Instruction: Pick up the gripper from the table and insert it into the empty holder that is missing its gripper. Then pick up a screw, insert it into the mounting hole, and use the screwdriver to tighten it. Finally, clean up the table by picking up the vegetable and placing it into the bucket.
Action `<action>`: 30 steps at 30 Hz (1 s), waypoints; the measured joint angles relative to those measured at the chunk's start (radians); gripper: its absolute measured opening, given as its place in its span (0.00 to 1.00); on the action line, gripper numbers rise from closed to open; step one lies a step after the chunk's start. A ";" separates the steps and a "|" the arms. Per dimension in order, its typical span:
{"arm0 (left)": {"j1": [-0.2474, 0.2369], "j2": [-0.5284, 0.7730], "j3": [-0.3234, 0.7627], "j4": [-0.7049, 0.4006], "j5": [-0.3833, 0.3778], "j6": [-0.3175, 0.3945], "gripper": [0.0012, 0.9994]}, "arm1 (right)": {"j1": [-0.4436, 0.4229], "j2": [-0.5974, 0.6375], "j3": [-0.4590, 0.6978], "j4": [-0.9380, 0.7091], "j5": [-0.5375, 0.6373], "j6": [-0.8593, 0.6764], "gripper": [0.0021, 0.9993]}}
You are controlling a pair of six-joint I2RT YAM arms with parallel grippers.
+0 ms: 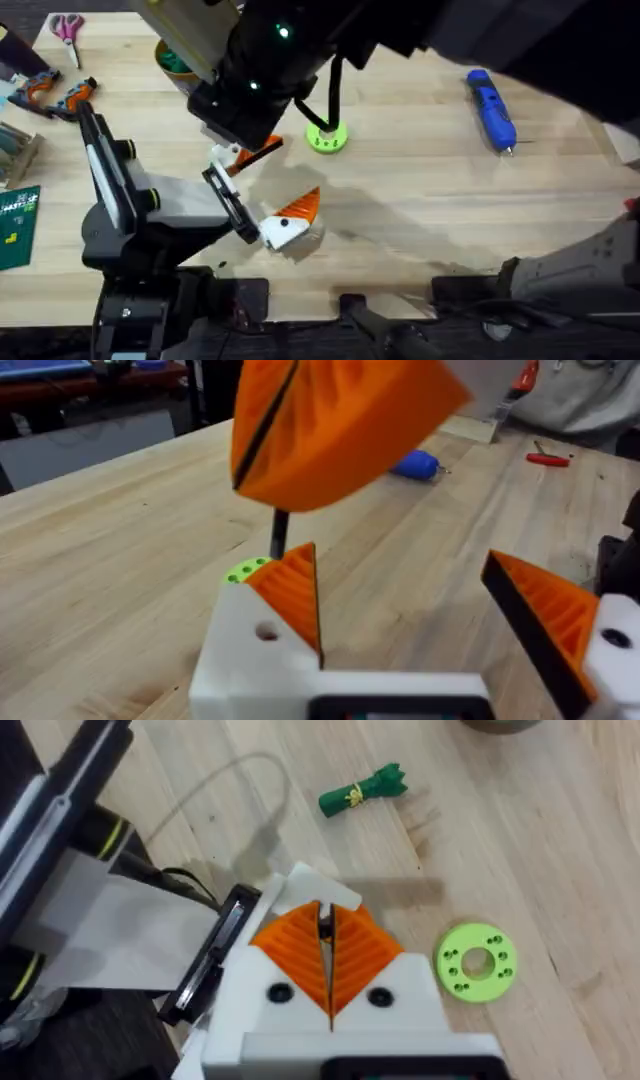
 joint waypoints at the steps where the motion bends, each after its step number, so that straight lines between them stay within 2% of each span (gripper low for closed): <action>1: 0.000 0.000 0.000 0.000 0.000 0.000 0.99 | 0.000 0.000 0.000 0.000 0.000 0.000 0.00; 30: 0.000 0.000 0.000 0.000 0.000 0.000 0.99 | 0.021 0.054 0.002 0.004 0.003 0.008 0.00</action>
